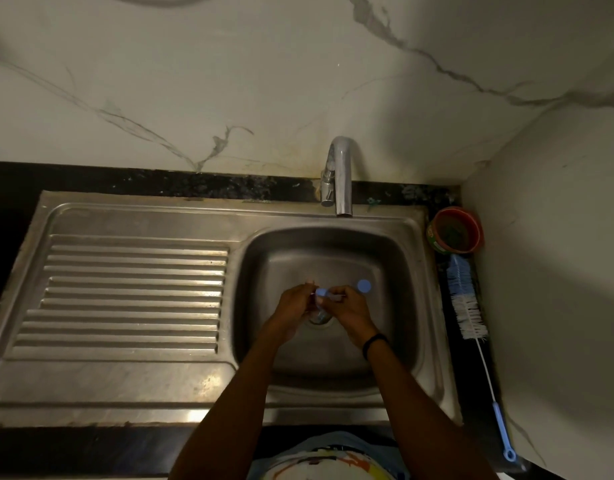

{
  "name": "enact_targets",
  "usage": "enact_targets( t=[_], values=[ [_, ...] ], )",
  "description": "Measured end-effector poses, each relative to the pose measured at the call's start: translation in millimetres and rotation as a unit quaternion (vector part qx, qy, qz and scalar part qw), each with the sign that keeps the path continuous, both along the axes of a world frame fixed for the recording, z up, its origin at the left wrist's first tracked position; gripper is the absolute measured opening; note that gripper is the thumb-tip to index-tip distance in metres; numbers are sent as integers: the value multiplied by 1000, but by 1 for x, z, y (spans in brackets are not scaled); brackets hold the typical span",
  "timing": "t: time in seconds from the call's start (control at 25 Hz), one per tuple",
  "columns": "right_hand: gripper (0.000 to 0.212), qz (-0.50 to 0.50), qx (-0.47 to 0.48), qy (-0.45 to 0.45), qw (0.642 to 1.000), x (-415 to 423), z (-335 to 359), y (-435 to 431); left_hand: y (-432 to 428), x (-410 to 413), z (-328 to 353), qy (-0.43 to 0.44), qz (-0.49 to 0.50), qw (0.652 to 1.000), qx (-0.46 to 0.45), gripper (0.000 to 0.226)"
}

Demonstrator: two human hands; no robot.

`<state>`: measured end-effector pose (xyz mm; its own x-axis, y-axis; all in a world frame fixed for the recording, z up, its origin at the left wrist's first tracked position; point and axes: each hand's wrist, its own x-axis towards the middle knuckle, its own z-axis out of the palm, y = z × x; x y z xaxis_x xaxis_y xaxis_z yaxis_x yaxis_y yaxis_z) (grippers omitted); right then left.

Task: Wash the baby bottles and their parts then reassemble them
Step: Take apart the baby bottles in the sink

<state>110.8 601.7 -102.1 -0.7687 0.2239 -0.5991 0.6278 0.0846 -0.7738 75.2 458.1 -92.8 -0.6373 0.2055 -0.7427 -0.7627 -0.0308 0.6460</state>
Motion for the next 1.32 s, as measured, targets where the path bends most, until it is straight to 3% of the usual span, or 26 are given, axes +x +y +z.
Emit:
enact_targets(
  t=[0.12, 0.4, 0.64, 0.8, 1.0, 1.16, 1.32],
  values=[
    [28, 7, -8, 47, 999, -1, 14, -9, -13, 15, 17, 77, 17, 997, 23, 24],
    [10, 75, 17, 150, 986, 7, 46, -25, -37, 41, 34, 129, 75, 987, 59, 17],
    [27, 132, -80, 164, 974, 25, 71, -29, -45, 61, 48, 174, 117, 977, 44, 22],
    [25, 157, -51, 169, 972, 31, 72, -35, -48, 69, 54, 197, 92, 976, 26, 34],
    [56, 149, -73, 118, 979, 30, 80, -30, -53, 71, 59, 178, 76, 980, 49, 52],
    [30, 148, -86, 154, 973, 33, 89, -28, -53, 75, 70, 159, 63, 978, 120, 32],
    [23, 121, -17, 139, 983, 32, 94, -32, -52, 73, 77, 166, 57, 978, 110, 35]
  ],
)
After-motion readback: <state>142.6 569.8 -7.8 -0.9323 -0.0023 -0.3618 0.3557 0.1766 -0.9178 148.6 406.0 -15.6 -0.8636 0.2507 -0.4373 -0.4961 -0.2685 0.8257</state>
